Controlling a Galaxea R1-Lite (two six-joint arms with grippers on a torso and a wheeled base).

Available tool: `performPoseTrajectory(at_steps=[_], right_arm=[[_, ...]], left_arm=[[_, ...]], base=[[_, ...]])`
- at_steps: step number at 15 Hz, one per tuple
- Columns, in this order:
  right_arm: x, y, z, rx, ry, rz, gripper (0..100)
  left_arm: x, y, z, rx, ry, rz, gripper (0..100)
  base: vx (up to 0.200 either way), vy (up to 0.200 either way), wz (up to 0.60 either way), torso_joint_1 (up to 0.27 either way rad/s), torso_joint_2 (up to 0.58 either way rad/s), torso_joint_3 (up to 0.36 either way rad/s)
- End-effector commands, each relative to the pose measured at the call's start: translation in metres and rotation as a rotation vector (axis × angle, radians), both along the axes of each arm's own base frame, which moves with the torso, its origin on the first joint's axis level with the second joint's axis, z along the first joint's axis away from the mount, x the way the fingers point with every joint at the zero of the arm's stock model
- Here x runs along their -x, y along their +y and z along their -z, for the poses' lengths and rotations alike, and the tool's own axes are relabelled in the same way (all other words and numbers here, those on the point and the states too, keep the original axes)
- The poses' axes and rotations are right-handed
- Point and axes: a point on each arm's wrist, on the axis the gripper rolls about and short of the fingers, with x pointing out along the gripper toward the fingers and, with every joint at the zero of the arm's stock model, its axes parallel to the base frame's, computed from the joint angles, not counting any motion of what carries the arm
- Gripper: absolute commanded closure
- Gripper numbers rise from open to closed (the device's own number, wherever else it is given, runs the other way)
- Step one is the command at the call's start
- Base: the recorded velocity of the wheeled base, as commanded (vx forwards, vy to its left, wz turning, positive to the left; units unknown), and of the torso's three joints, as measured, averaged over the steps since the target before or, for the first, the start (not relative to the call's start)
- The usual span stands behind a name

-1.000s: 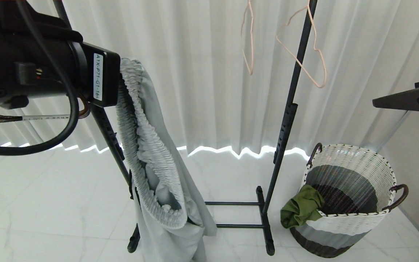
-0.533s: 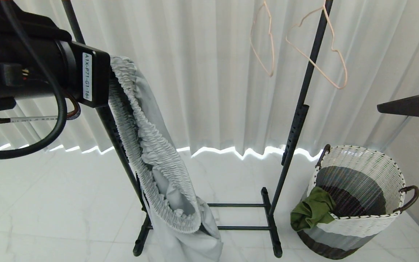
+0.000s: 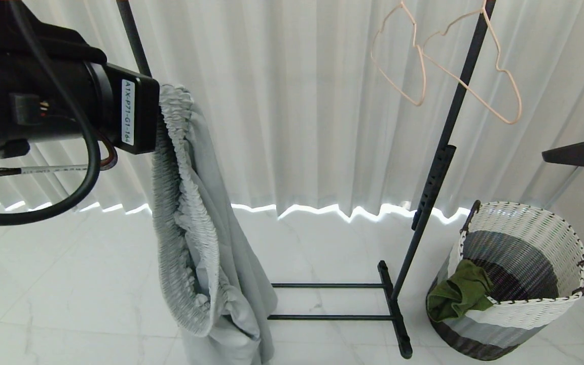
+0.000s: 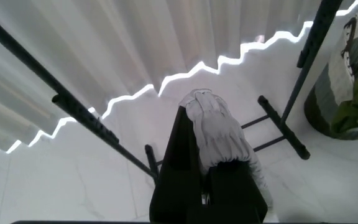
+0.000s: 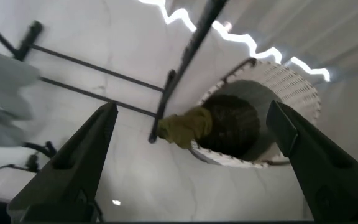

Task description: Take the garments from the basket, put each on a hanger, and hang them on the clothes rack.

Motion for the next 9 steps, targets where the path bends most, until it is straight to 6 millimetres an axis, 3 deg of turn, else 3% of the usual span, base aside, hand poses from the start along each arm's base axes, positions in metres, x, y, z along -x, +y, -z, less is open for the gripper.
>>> performPoseTrajectory(at_steps=[1,4,9], right_arm=[[-0.001,-0.007,0.006,0.032,0.016,0.055,0],[0.005,-0.013,0.026,0.074,0.065,0.109,0],[0.017,-0.029,0.048,0.064,0.042,0.177,0]], left_arm=[[-0.002,0.001,0.009,-0.024,0.026,-0.014,100],[-0.004,0.01,0.035,-0.093,0.087,-0.113,100],[0.01,0.03,0.055,-0.122,0.129,-0.162,100]], base=[[0.0,0.0,0.0,0.0,0.0,0.0],[0.0,0.0,0.0,0.0,0.0,0.0],[0.0,0.0,0.0,0.0,0.0,0.0]])
